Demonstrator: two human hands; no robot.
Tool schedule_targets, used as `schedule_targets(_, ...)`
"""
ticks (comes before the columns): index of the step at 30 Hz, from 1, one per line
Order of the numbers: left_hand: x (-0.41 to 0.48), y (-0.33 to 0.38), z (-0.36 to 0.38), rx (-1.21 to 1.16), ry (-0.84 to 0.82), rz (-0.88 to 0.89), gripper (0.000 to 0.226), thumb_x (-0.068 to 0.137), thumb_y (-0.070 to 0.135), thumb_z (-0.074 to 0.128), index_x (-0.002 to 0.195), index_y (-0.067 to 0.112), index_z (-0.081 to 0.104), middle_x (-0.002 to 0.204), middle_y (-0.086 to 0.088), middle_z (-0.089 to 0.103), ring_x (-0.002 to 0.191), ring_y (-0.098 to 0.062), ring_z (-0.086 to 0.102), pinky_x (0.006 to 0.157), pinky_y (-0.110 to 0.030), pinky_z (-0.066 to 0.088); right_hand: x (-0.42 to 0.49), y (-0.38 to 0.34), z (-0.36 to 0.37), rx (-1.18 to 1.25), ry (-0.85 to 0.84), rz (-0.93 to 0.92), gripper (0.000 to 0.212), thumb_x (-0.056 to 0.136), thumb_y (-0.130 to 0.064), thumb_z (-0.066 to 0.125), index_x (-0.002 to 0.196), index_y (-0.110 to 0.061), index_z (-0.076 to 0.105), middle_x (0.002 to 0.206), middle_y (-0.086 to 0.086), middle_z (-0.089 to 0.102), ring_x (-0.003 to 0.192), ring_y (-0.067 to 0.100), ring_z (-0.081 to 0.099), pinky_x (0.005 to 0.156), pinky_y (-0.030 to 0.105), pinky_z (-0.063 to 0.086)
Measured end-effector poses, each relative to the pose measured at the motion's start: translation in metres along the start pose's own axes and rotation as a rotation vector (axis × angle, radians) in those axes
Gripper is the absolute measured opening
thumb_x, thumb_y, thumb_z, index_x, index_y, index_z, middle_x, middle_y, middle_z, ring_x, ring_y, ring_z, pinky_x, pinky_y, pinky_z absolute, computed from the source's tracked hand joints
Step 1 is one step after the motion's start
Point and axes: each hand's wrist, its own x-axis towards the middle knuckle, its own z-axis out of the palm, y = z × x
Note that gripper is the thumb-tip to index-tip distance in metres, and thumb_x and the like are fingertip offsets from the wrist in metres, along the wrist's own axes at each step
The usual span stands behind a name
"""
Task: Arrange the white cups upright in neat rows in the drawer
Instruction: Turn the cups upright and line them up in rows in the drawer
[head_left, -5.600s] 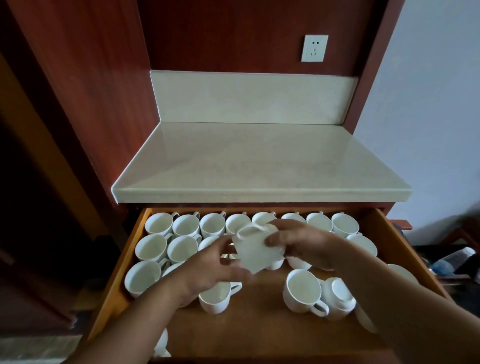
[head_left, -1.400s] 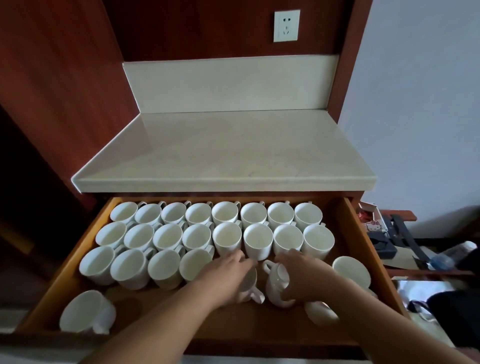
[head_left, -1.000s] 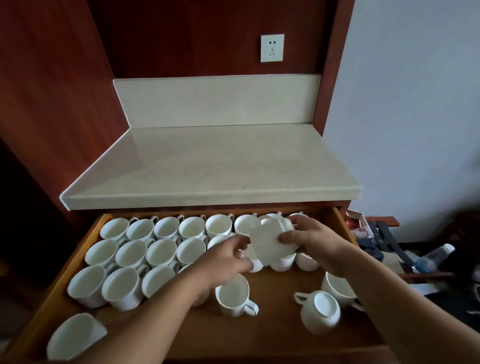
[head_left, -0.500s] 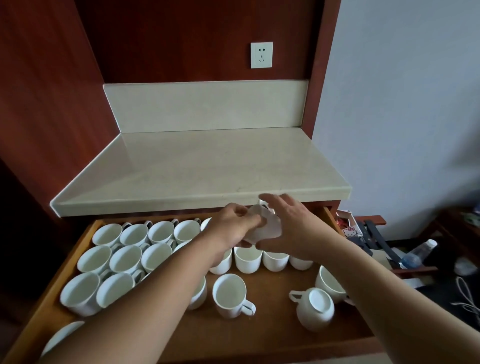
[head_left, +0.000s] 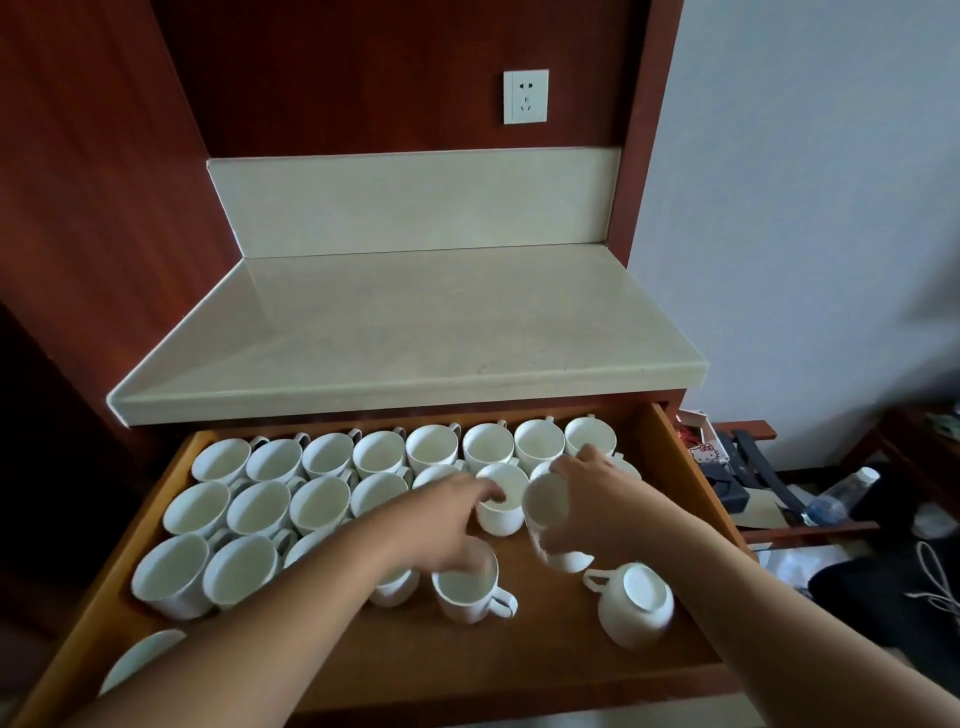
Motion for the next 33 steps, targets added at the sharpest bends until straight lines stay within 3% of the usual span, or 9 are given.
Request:
schedule_targets(2,-0.003,-0.016,0.025,0.236,-0.059,0.063,0.084,0.078,0.035,0.077,0.148,0.048,0.034,0.151,0.016,0.038,0.13,-0.011,0.047,0.102,-0.035,0.048,-0.002,0.005,0.016,-0.012,-0.078,0.01,0.082,0.073,-0.055,0.077,0.139,-0.019,0.043,0.132,0.004,0.04,0.098,0.019,0.053,0.072,0.024,0.045)
schedule_targets(4,0.0,-0.025,0.048,0.379,-0.125,0.111,0.091,0.079,0.026,0.073,0.154,0.046,0.026,0.163,0.013,0.021,0.147,-0.017,0.029,0.112,-0.041,0.041,-0.003,0.009,0.03,-0.026,-0.104,0.005,0.081,0.074,-0.054,0.077,0.138,-0.018,0.043,0.133,0.005,0.041,0.1,0.02,0.053,0.076,0.026,0.043)
schedule_targets(7,0.006,-0.031,0.063,0.479,-0.16,0.127,0.092,0.08,0.01,0.07,0.157,0.037,0.027,0.167,0.004,0.015,0.153,-0.024,0.019,0.118,-0.047,0.032,-0.004,0.014,0.046,-0.011,-0.142,0.017,0.078,0.073,-0.053,0.077,0.135,-0.019,0.043,0.131,0.005,0.042,0.101,0.019,0.051,0.078,0.028,0.042)
schedule_targets(11,0.011,-0.033,0.068,0.481,-0.101,0.131,0.081,0.08,0.008,0.071,0.149,0.036,0.038,0.152,0.0,0.033,0.14,-0.028,0.032,0.111,-0.046,0.04,-0.005,0.019,0.057,0.0,-0.169,0.038,0.081,0.07,-0.053,0.078,0.135,-0.02,0.043,0.135,0.004,0.037,0.097,0.019,0.051,0.073,0.03,0.043)
schedule_targets(15,0.01,-0.032,0.067,0.445,0.005,0.045,0.066,0.084,0.049,0.069,0.143,0.032,0.045,0.134,-0.004,0.045,0.129,-0.028,0.042,0.105,-0.044,0.044,-0.002,0.023,0.066,-0.013,-0.172,0.048,0.081,0.07,-0.054,0.078,0.135,-0.02,0.043,0.134,0.005,0.039,0.107,0.025,0.058,0.075,0.033,0.045)
schedule_targets(17,0.01,-0.029,0.067,0.463,0.064,-0.03,0.064,0.081,0.059,0.066,0.133,0.027,0.05,0.127,-0.006,0.049,0.121,-0.03,0.049,0.1,-0.043,0.047,-0.001,0.022,0.069,-0.005,-0.168,0.046,0.082,0.071,-0.054,0.078,0.136,-0.019,0.042,0.134,0.005,0.04,0.111,0.026,0.058,0.077,0.033,0.044)
schedule_targets(21,0.014,-0.02,0.068,0.538,0.127,-0.138,0.054,0.078,0.05,0.068,0.12,0.02,0.054,0.12,-0.01,0.052,0.114,-0.034,0.053,0.099,-0.044,0.045,0.005,0.016,0.075,0.013,-0.149,0.026,0.083,0.069,-0.056,0.076,0.135,-0.019,0.043,0.132,0.003,0.04,0.116,0.025,0.056,0.084,0.033,0.048)
schedule_targets(33,0.032,-0.024,0.076,0.499,0.196,-0.286,0.063,0.089,0.062,0.056,0.125,0.011,0.058,0.123,-0.013,0.06,0.115,-0.031,0.055,0.095,-0.04,0.044,0.027,0.003,0.103,0.06,-0.074,-0.007,0.073,0.073,-0.059,0.076,0.126,-0.02,0.044,0.125,0.002,0.041,0.125,0.027,0.051,0.095,0.034,0.045)
